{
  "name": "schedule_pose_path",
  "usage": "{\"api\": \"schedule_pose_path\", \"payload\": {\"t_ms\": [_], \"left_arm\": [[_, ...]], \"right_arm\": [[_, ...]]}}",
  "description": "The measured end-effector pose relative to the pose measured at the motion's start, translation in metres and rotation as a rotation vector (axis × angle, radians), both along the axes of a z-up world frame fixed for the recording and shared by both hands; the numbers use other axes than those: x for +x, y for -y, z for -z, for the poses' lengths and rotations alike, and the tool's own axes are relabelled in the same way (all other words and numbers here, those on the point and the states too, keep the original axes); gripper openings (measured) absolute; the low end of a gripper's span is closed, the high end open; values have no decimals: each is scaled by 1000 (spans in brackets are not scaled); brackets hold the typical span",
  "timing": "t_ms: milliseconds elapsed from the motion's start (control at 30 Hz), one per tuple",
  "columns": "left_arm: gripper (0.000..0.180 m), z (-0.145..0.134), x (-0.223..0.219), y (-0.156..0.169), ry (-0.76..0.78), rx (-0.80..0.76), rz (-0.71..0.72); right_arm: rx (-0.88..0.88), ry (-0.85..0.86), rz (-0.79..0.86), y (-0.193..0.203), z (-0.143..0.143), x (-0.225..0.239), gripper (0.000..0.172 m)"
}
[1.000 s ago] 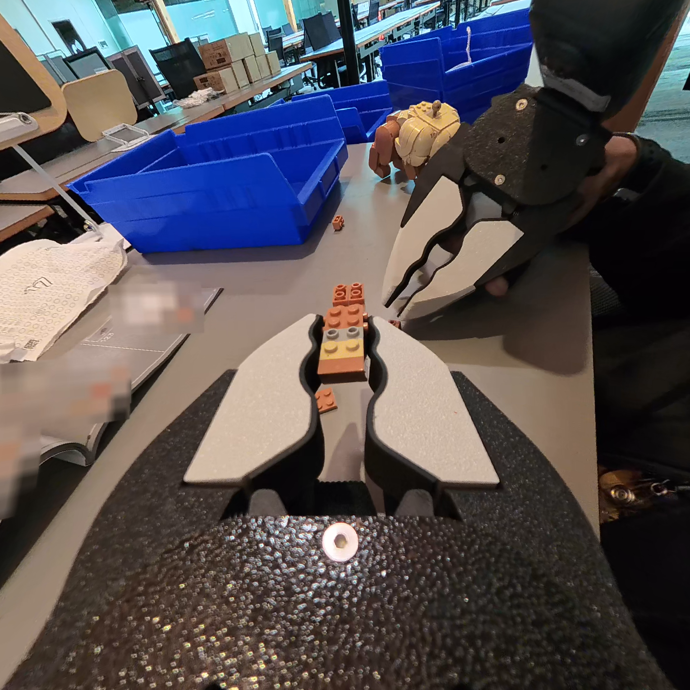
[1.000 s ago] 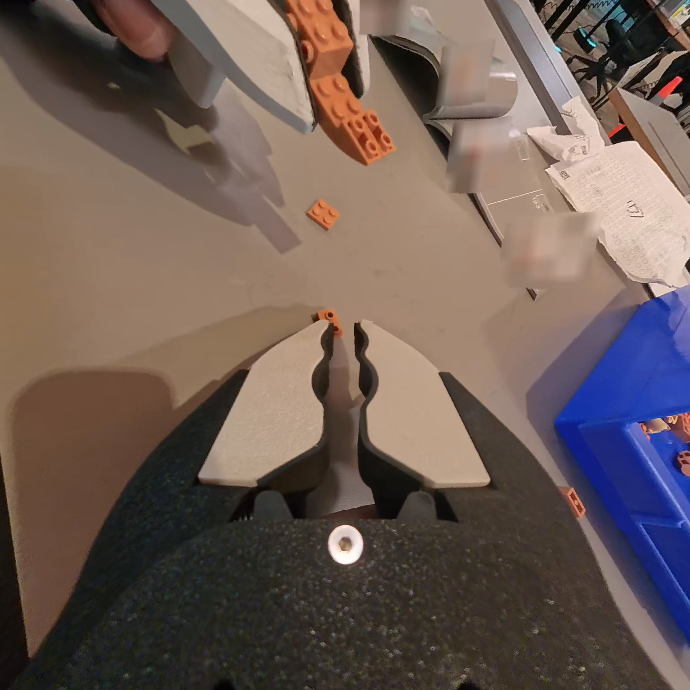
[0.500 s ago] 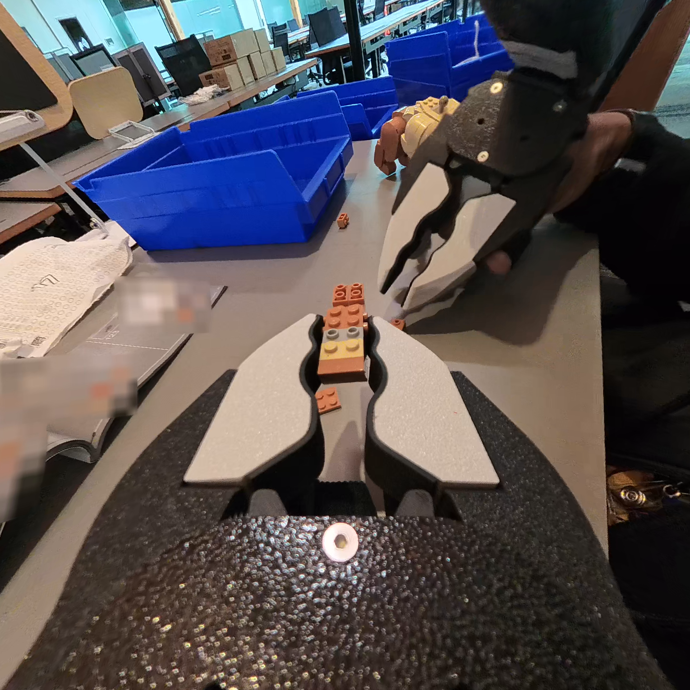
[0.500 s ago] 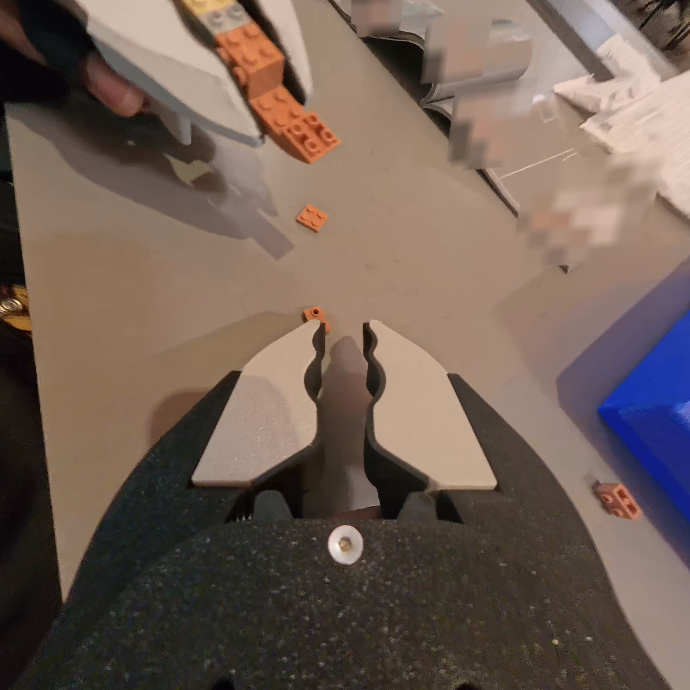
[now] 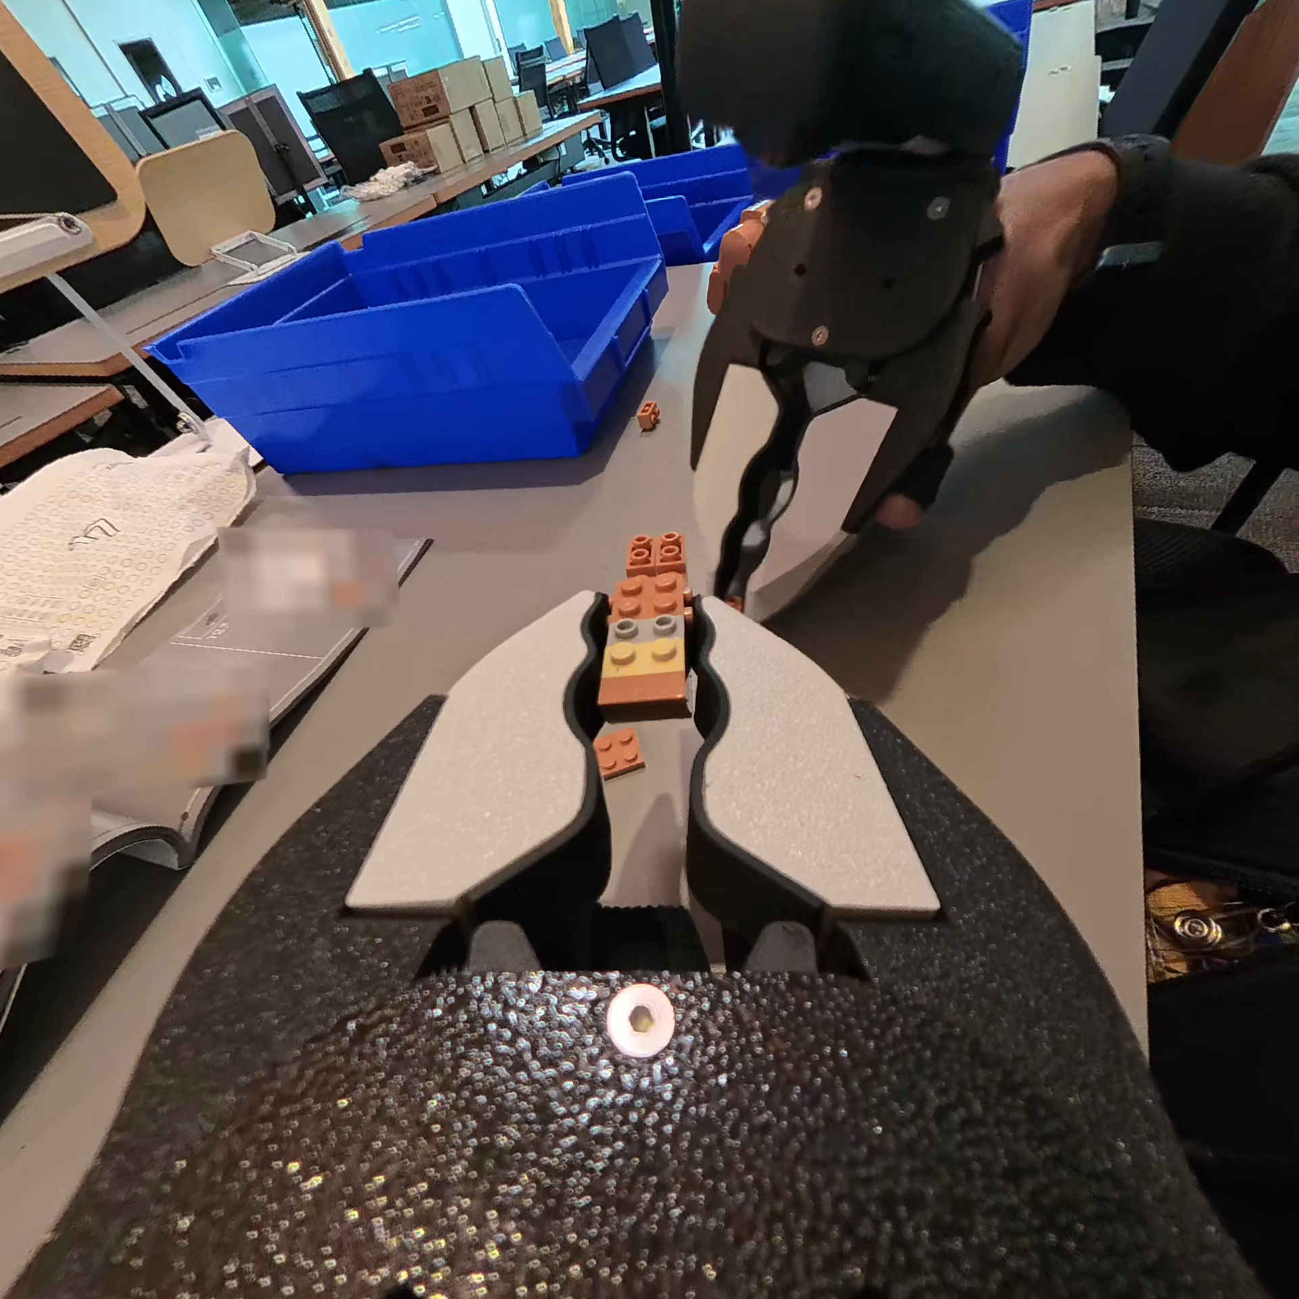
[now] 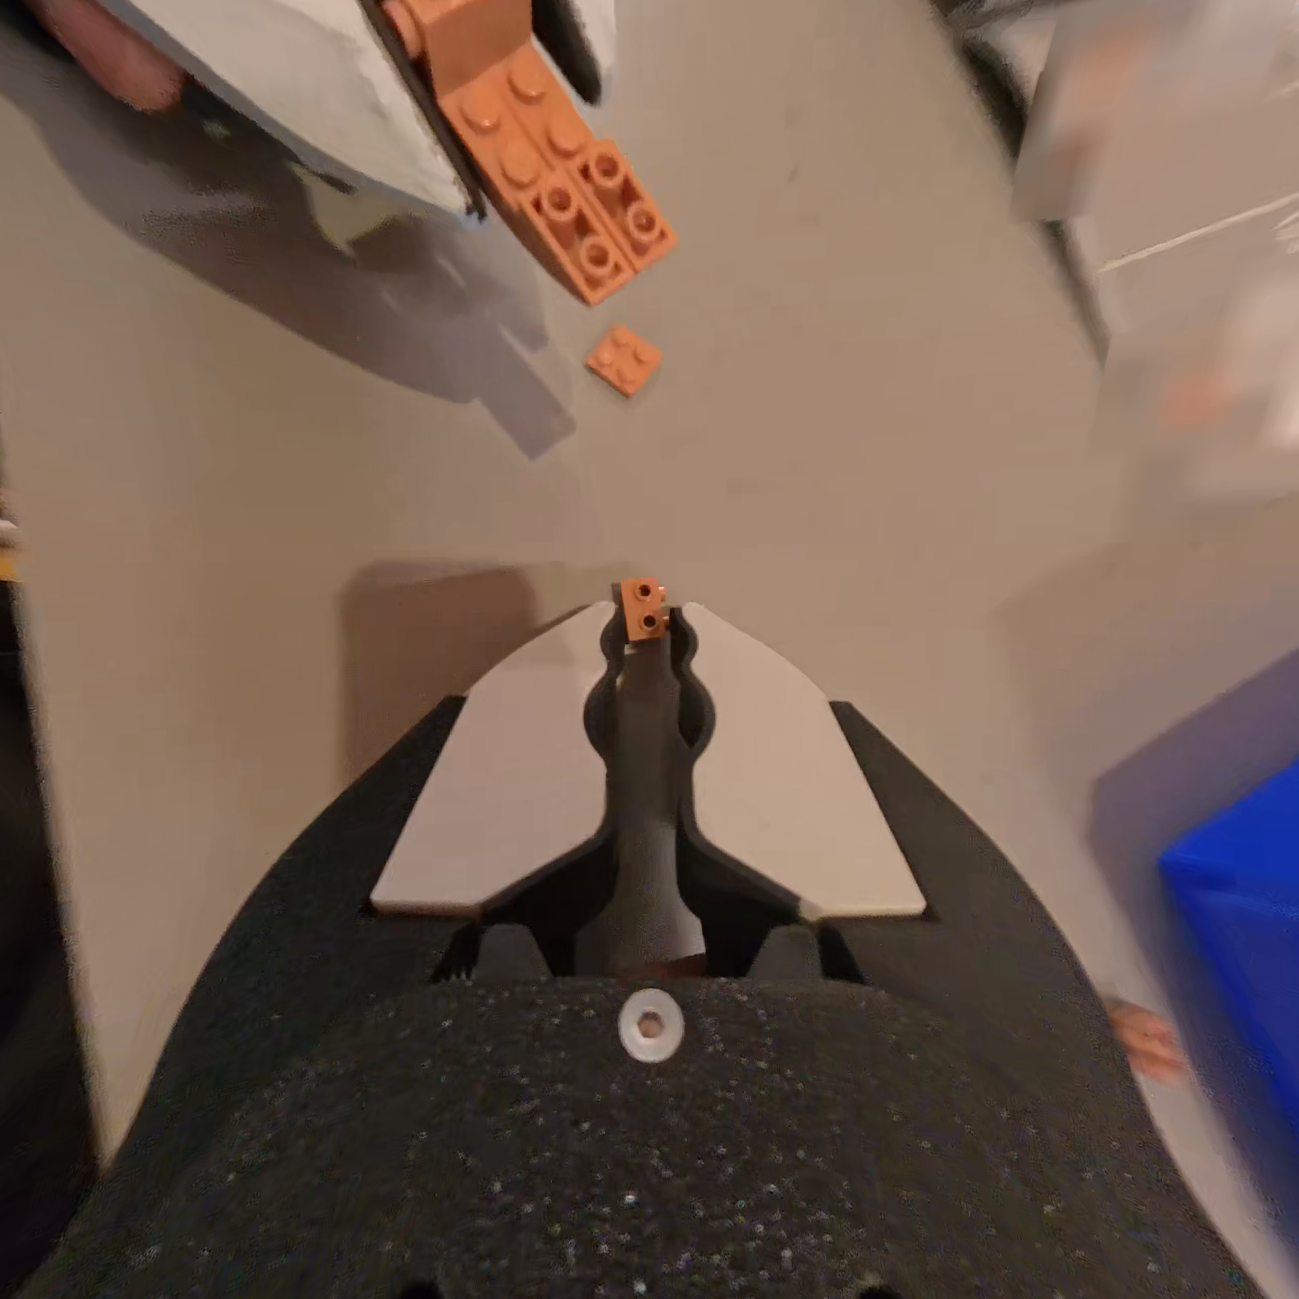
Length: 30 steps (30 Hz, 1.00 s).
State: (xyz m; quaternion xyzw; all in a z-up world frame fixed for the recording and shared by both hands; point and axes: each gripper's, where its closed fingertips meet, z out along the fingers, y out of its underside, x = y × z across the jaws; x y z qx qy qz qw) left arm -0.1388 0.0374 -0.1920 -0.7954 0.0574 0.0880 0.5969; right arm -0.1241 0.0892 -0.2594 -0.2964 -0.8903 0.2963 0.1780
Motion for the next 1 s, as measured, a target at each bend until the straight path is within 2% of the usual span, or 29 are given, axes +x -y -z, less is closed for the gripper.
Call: {"api": "schedule_pose_path", "payload": {"t_ms": [100, 200, 333, 433, 567, 700, 900, 1000], "left_arm": [[21, 0, -1, 0, -3, 0, -3], [21, 1, -1, 0, -5, -5, -4], [21, 1, 0, -1, -15, -7, -1], [21, 1, 0, 0, -14, -6, -4], [21, 2, -1, 0, -13, -10, -7], [21, 3, 0, -1, -18, -17, 0], [21, 6, 3, -2, -25, -37, 18], [21, 8, 6, -2, -38, -52, 33]], "right_arm": [[237, -311, -63, -10, -18, -10, 13], [398, -473, -196, -6, -26, 9, 29], [363, -376, -195, -13, -18, 29, 34], [275, -277, -132, -25, -13, 28, 34], [120, -144, -127, -28, -9, 33, 32], [15, -75, -77, -35, -13, 28, 29], [71, -66, -179, -41, -4, 34, 29], [81, -79, -186, -37, 0, 30, 19]]}}
